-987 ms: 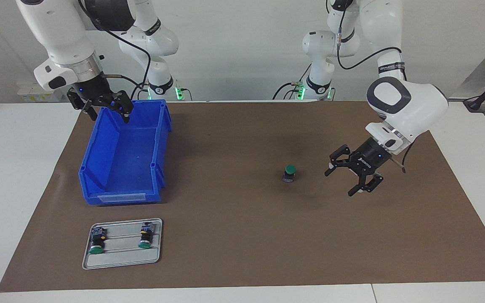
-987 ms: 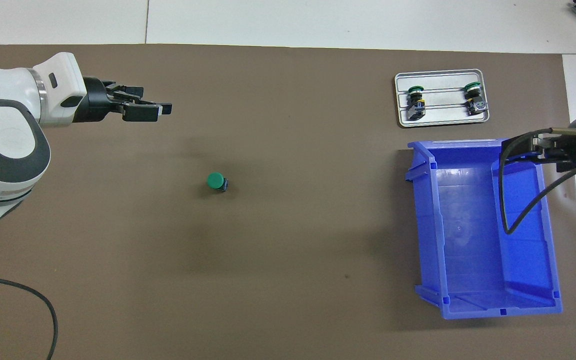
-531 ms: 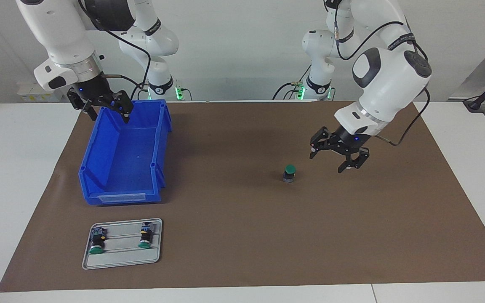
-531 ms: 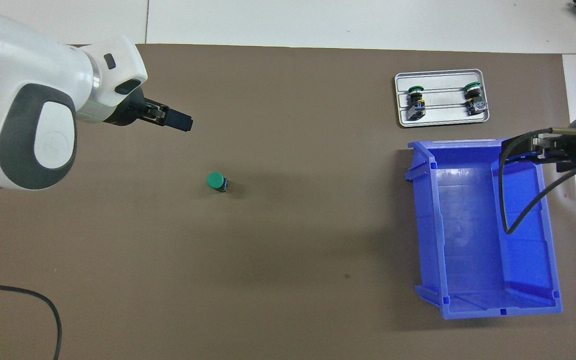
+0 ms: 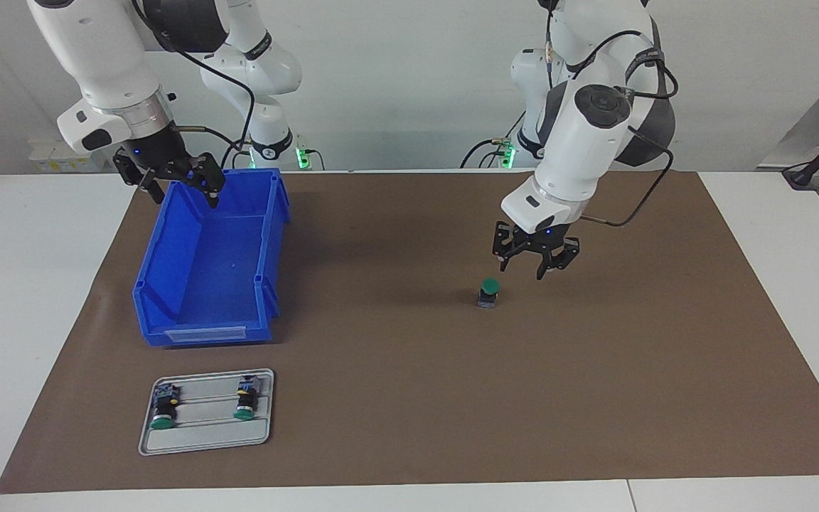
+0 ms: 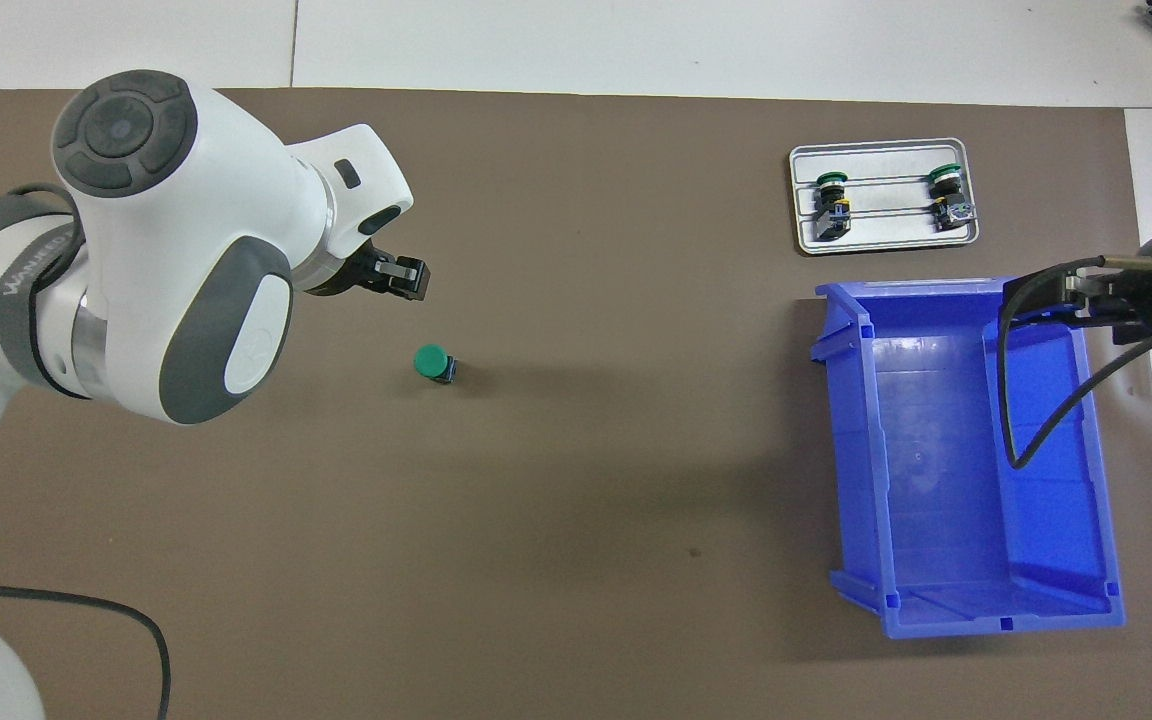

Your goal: Place and press button with both arms

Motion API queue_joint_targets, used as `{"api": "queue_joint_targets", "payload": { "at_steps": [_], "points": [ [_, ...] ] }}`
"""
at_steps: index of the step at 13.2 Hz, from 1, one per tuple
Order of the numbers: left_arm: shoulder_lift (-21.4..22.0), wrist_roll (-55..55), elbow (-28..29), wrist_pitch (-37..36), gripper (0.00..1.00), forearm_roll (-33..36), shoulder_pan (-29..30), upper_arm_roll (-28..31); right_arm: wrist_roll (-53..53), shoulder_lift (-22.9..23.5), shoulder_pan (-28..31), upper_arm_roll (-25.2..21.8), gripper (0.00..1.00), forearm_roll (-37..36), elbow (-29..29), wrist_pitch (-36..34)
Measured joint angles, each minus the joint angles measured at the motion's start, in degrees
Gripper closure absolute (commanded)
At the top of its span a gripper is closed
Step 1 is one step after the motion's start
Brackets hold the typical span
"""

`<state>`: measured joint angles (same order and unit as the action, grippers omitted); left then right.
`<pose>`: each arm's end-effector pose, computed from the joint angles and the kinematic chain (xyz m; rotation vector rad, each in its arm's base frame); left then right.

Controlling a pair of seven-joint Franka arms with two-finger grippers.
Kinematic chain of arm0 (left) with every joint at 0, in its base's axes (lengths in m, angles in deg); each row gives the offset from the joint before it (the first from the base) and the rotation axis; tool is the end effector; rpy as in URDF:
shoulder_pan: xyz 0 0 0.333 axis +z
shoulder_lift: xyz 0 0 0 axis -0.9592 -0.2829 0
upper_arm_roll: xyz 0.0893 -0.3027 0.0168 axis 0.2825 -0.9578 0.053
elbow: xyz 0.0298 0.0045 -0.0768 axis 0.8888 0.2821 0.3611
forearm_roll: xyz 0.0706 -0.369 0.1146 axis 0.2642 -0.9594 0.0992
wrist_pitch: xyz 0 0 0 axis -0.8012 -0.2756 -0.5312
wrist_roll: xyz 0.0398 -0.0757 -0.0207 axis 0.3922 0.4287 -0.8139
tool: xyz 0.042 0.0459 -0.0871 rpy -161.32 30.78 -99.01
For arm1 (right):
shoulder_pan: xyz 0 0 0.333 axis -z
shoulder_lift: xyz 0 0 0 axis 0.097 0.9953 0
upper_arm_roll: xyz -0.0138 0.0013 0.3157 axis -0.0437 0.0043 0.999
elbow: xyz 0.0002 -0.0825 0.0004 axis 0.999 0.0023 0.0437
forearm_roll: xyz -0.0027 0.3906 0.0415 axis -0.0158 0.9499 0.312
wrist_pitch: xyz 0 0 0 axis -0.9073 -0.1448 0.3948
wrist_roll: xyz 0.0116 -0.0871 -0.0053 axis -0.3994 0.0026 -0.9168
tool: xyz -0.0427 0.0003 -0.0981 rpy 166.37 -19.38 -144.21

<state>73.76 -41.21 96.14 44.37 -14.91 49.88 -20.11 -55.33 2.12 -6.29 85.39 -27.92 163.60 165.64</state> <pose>0.5898 -0.2514 0.4932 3.0235 -0.4785 0.1102 0.5545 0.0162 0.6142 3.1218 -0.2097 0.0043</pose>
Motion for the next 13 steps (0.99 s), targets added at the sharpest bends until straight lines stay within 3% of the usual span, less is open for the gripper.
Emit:
{"api": "queue_joint_targets", "payload": {
  "at_steps": [1,2,5,10,13],
  "points": [
    [0.3,-0.2,2.7,3.1,0.98,0.0,-0.3,-0.1,0.0,0.0,0.0,0.0,0.0,0.0,0.0,0.0],
    [0.8,-0.3,6.2,6.7,1.0,0.1,-0.7,0.0,0.0,0.0,0.0,0.0,0.0,0.0,0.0,0.0],
    [1.7,-0.3,14.2,12.9,1.0,0.1,-2.2,-0.1,0.0,0.0,0.0,0.0,0.0,0.0,0.0,0.0],
    [4.6,-1.5,19.8,13.8,1.0,0.1,-4.8,-0.2,0.0,0.0,0.0,0.0,0.0,0.0,0.0,0.0],
    [5.1,-2.1,23.3,18.1,1.0,0.1,-5.5,-0.3,0.0,0.0,0.0,0.0,0.0,0.0,0.0,0.0]
  ]
}}
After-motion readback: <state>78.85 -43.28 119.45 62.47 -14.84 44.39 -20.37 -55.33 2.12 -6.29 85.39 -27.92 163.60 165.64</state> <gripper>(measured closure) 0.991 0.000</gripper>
